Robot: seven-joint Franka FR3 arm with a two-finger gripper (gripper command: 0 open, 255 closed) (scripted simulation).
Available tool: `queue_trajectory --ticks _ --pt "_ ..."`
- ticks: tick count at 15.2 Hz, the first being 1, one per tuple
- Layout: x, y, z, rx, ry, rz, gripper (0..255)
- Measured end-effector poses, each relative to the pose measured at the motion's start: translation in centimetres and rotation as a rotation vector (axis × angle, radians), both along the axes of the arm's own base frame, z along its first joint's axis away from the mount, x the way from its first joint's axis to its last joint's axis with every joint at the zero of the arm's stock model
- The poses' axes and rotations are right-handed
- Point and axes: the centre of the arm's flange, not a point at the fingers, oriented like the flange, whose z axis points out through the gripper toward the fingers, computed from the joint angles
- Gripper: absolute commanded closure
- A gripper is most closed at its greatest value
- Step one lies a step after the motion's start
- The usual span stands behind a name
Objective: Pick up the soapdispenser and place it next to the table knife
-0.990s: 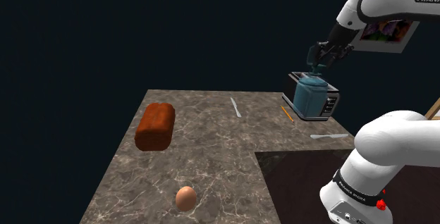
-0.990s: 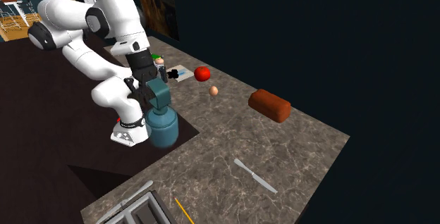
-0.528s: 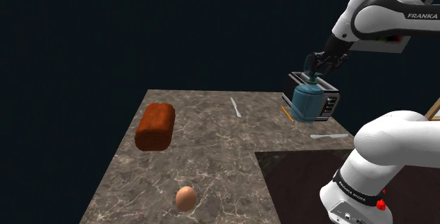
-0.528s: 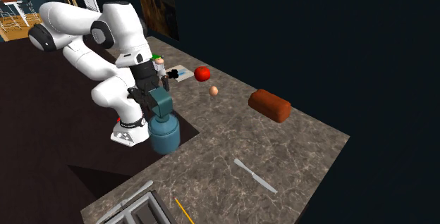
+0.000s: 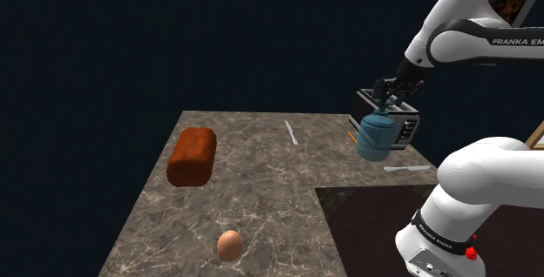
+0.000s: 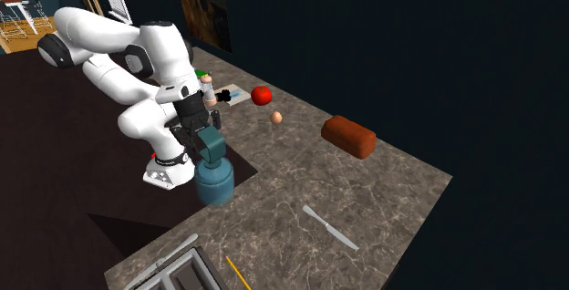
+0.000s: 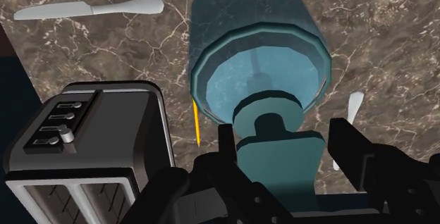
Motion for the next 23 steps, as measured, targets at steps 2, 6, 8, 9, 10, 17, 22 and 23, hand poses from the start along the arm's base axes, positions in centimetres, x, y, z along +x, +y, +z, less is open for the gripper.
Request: queue_trajectory --ticks 2,6,8,9,10,17,22,23 --pt "0.1 -0.1 -1.0 0.000 0.000 0.000 255" --pt "0.1 0.0 -3.1 0.000 0.000 0.000 255" --pt "0.2 -0.1 -4.1 0.000 0.000 0.000 255" --pt "0.2 -0.1 -4.6 0.000 0.000 0.000 255" --pt "0.1 -0.1 -5.1 0.000 0.000 0.000 255" --pt "0.2 -0.1 -8.8 0.000 -0.001 0.000 255" --pt "0.1 -0.1 -8.8 -0.004 -0.008 0.000 255" --pt "0.1 -0.1 -8.8 -0.004 -0.008 0.000 255"
